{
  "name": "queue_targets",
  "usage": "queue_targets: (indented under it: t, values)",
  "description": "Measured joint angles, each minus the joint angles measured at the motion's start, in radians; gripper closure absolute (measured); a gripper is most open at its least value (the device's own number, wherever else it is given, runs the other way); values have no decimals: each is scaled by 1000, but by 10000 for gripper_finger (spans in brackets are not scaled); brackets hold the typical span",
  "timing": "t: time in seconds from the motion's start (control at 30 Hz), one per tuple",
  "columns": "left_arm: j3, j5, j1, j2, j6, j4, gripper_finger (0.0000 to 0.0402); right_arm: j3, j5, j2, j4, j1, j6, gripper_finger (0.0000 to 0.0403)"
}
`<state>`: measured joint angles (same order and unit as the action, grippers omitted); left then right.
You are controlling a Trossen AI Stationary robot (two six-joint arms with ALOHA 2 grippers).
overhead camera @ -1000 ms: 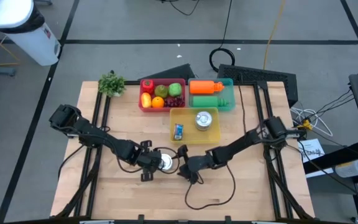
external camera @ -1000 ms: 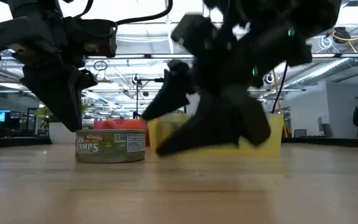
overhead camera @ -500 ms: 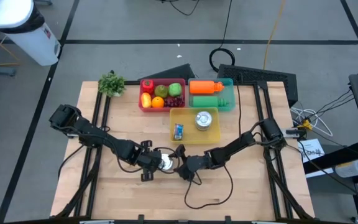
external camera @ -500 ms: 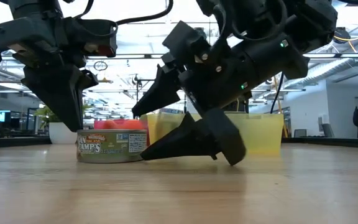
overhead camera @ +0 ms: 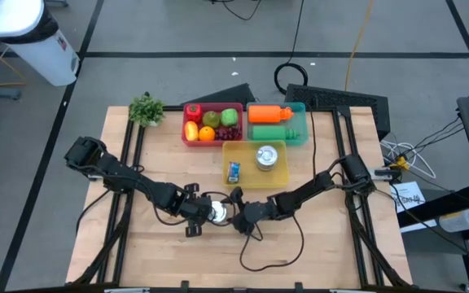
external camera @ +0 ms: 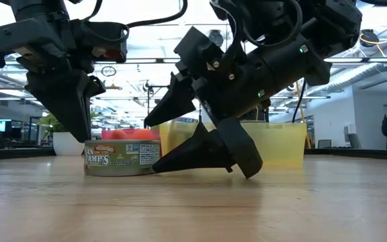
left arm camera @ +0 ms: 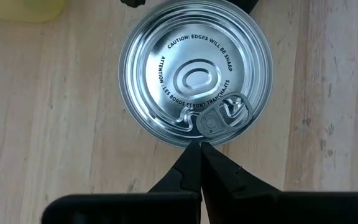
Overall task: Pick & Place Food Item
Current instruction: Put the green tuna can into the yellow bin
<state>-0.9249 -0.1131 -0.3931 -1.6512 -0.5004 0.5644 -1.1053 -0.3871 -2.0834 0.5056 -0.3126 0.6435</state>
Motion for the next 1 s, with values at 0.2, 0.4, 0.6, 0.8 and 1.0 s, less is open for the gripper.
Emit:
queue_targets:
  t: [0.2, 0.4, 0.6, 0.8, 1.0]
  values:
    - [0, -27, 3, -1, 1, 0, 399, 0, 31, -11, 0, 18, -11, 26]
    - [0, -29, 15, -1, -6, 6, 399, -1, 56, -43, 26, 30, -11, 26]
    - [0, -30, 20, -1, -6, 7, 399, 0, 52, -44, 26, 30, -8, 26]
    - [0, -48, 19, -3, 5, 5, 398, 0, 51, -44, 25, 30, -10, 26]
    - [5, -69, 22, 46, 0, -10, 397, 1, 49, -45, 23, 32, -30, 26]
